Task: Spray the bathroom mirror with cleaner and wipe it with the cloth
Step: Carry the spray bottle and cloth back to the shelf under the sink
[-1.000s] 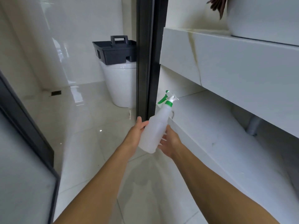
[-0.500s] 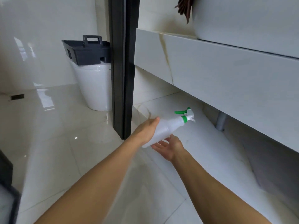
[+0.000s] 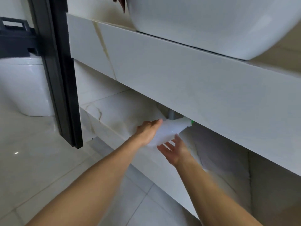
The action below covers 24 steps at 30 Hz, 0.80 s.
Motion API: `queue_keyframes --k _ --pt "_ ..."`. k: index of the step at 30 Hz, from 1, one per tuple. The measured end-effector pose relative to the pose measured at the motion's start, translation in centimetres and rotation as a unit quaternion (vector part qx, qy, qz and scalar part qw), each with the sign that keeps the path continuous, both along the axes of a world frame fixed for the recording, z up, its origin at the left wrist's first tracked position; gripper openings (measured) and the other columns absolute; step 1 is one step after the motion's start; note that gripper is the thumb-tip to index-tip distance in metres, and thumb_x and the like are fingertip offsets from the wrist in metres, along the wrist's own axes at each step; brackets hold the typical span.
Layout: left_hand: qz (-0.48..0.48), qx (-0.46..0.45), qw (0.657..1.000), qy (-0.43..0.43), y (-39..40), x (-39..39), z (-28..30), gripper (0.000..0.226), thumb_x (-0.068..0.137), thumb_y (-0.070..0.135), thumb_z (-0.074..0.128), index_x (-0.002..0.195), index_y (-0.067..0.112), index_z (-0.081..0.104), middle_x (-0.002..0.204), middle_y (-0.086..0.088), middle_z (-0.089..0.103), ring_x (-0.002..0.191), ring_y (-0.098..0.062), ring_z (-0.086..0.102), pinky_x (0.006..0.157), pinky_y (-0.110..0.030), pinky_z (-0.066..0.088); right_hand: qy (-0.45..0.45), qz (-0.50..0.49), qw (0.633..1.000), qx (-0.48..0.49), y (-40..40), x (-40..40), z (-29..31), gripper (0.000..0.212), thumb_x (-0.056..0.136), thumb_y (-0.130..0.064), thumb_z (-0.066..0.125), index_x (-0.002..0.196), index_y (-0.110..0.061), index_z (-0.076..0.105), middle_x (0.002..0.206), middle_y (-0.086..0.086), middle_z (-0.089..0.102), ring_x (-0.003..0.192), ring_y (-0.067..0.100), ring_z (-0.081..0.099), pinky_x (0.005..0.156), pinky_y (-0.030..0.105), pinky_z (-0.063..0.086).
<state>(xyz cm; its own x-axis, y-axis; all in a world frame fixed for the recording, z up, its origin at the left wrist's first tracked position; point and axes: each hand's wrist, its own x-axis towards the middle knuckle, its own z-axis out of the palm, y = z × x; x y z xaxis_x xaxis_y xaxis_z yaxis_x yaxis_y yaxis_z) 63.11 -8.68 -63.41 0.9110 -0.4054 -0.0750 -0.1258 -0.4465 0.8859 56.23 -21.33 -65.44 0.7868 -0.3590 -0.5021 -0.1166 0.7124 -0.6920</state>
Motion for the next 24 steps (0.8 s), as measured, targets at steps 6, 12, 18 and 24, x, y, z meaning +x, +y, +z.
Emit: queue_keyframes --k 6,12,18,24 --pt "-0.093 -0.126 0.984 0.078 -3.0 0.7 -1.7 0.070 0.093 0.076 0.018 0.144 0.039 0.048 0.148 0.008 0.051 0.134 -0.012 0.048 0.116 -0.035 0.032 0.006 -0.060 0.997 -0.045 -2.8 -1.7 1.0 0.039 0.099 -0.023 0.060 0.135 -0.012 0.053 0.131 0.018 0.057 0.119 0.040 0.058 0.106 0.053 0.047" --pt "-0.083 -0.232 0.962 0.120 -4.0 0.7 -3.4 0.055 0.101 0.060 0.012 0.140 0.036 0.044 0.152 0.004 0.046 0.134 -0.009 0.045 0.112 -0.029 0.031 0.007 -0.071 0.993 -0.094 -2.2 -2.5 1.4 0.035 0.105 -0.019 0.046 0.139 -0.014 0.051 0.145 0.013 0.050 0.133 0.033 0.049 0.109 0.049 0.044" --pt "-0.090 -0.272 0.939 0.190 -4.1 1.1 -3.8 0.067 0.102 0.061 0.009 0.152 0.026 0.036 0.155 0.007 0.042 0.142 -0.009 0.038 0.117 -0.027 0.027 0.024 -0.060 0.987 -0.147 -0.8 -3.3 0.9 0.032 0.106 -0.026 0.039 0.132 -0.025 0.058 0.144 0.005 0.052 0.131 0.026 0.051 0.100 0.054 0.050" --pt "-0.106 -0.276 0.934 0.199 -4.1 0.7 -3.4 0.072 0.100 0.064 0.006 0.156 0.024 0.029 0.160 0.007 0.034 0.147 -0.010 0.030 0.125 -0.036 0.017 0.020 -0.046 0.989 -0.138 -1.1 -3.9 1.3 0.033 0.105 -0.030 0.038 0.131 -0.026 0.058 0.139 0.004 0.053 0.130 0.023 0.050 0.104 0.057 0.046"
